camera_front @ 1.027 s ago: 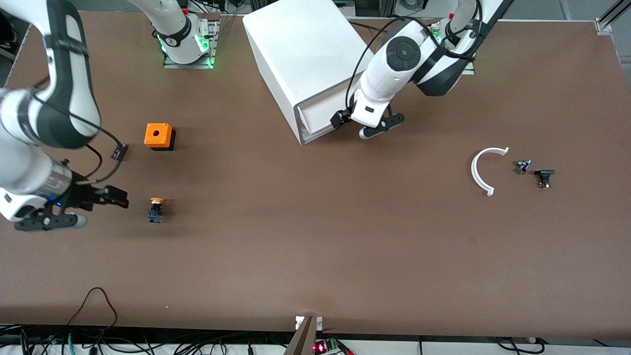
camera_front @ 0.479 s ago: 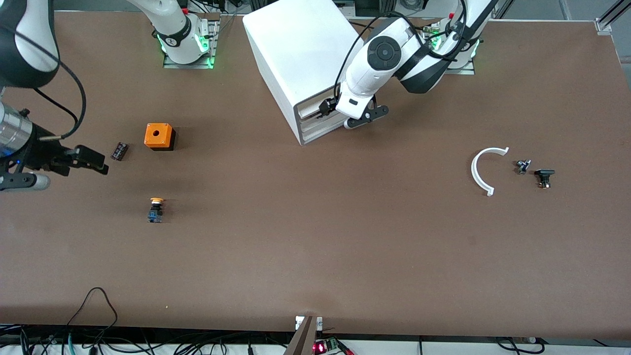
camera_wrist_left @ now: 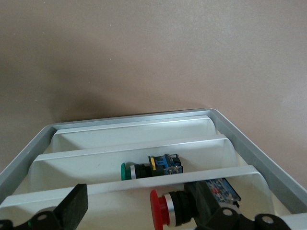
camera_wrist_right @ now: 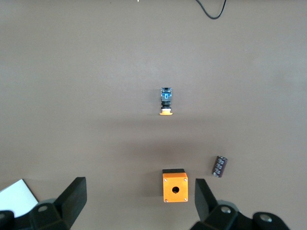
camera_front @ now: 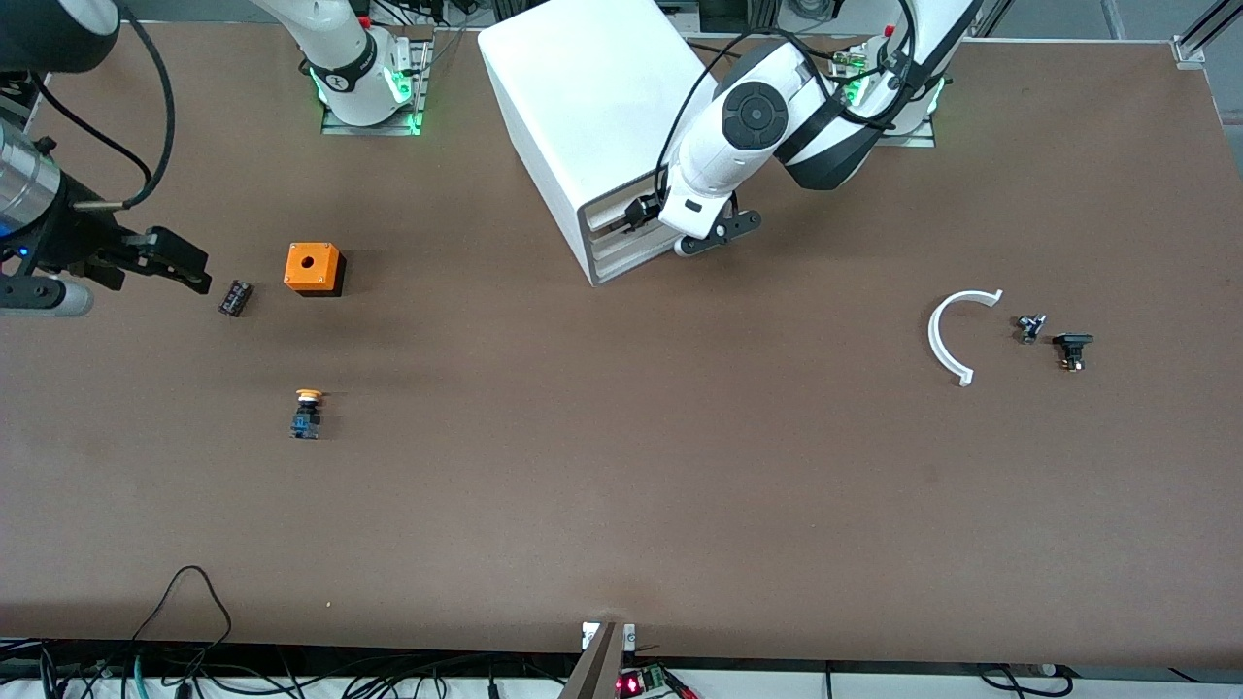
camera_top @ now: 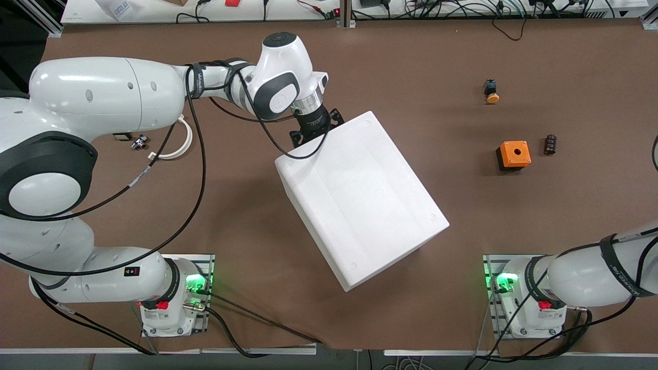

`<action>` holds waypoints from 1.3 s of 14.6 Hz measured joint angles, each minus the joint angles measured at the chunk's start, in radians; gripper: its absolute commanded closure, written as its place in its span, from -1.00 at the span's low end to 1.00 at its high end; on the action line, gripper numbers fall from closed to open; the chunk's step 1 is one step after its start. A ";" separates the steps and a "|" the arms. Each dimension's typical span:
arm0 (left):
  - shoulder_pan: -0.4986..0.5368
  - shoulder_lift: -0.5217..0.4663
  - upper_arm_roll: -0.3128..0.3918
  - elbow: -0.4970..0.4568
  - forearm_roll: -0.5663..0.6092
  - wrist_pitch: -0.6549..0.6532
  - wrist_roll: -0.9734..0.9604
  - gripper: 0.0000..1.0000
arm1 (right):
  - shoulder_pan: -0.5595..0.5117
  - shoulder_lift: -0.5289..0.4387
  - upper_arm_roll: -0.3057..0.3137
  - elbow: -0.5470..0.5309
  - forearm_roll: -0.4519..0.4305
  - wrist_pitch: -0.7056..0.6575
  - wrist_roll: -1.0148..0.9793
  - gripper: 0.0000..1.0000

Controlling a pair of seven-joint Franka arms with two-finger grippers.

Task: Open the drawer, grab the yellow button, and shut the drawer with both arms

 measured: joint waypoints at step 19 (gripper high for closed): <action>0.386 0.006 0.012 0.489 0.338 -0.602 0.842 -0.99 | -0.138 -0.189 0.131 -0.225 -0.015 0.053 0.002 -1.00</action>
